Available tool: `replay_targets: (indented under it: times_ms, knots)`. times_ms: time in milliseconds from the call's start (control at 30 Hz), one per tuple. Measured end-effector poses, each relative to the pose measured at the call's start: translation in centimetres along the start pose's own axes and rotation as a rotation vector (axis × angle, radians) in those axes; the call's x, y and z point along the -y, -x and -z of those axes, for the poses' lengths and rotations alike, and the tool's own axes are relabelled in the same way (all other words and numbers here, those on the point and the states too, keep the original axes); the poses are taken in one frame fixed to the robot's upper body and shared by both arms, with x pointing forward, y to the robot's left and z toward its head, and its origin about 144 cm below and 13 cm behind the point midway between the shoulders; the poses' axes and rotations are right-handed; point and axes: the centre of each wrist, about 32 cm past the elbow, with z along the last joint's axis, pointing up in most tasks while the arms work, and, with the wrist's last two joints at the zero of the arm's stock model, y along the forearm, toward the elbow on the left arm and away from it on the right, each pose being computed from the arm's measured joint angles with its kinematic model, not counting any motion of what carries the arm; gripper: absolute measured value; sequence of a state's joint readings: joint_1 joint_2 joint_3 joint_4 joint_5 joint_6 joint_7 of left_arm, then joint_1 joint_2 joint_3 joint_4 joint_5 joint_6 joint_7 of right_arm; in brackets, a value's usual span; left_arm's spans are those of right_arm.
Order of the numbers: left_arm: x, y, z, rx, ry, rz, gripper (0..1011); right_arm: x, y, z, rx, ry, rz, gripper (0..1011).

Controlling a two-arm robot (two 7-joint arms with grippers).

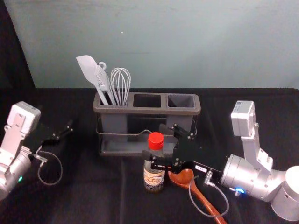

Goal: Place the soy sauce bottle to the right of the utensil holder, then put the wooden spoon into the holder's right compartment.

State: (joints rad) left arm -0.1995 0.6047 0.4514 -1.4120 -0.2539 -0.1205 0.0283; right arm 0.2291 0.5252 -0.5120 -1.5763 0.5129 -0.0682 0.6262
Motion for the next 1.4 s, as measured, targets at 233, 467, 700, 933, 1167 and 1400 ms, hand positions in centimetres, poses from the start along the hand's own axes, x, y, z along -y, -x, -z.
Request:
replay_targets:
  times_ms: [233, 467, 700, 933, 1167, 1400]
  knots:
    - [0.0, 0.0, 0.0, 0.0, 0.0, 0.0, 1011, -0.28, -0.05, 0.0, -0.003, 0.0, -0.001, 1004]
    - [0.0, 0.0, 0.0, 0.0, 0.0, 0.0, 1011, -0.27, -0.06, 0.0, -0.003, 0.0, -0.001, 1004]
    - [0.0, 0.0, 0.0, 0.0, 0.0, 0.0, 1012, -0.25, -0.07, -0.01, -0.003, 0.0, 0.0, 1004]
    - [0.0, 0.0, 0.0, 0.0, 0.0, 0.0, 1012, -0.25, -0.08, -0.02, -0.002, 0.0, 0.001, 971]
    - [0.0, 0.0, 0.0, 0.0, 0.0, 0.0, 1011, -0.26, -0.07, -0.04, -0.002, -0.001, 0.001, 788]
    - [0.0, 0.0, 0.0, 0.0, 0.0, 0.0, 1011, -0.26, -0.07, -0.05, -0.002, -0.002, 0.001, 577]
